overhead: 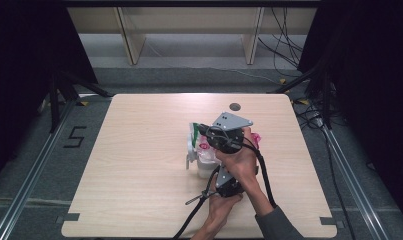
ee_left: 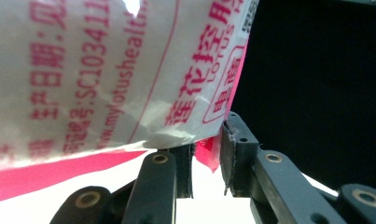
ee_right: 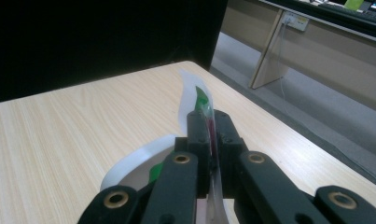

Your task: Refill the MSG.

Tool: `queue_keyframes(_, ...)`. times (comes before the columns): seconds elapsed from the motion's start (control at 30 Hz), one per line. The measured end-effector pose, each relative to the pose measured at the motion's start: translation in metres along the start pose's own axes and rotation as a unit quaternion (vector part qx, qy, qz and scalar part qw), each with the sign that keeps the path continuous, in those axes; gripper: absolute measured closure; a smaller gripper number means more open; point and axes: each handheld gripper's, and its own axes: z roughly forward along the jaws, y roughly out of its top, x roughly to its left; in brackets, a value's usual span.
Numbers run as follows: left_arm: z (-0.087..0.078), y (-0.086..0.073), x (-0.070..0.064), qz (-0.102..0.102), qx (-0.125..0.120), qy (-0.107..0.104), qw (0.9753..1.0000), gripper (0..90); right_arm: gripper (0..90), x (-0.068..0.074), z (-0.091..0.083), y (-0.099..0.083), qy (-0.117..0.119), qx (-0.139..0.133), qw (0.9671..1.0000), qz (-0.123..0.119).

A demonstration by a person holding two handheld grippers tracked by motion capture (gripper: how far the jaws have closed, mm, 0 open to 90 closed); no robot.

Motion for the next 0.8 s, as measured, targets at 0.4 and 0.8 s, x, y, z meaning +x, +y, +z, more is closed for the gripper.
queue_keyframes(0.4,0.0005,-0.0008,0.0006,-0.004,0.0,0.005,1.0,75.5,88.4,0.0019,0.0029,-0.0019,0.004,0.007,0.9999,0.011)
queue_keyframes(0.8,-0.0004,0.0,-0.0002,-0.008,0.004,0.004,1.0,75.7,88.3,0.0001,0.0026,-0.0013,0.002,0.003,1.0,-0.002)
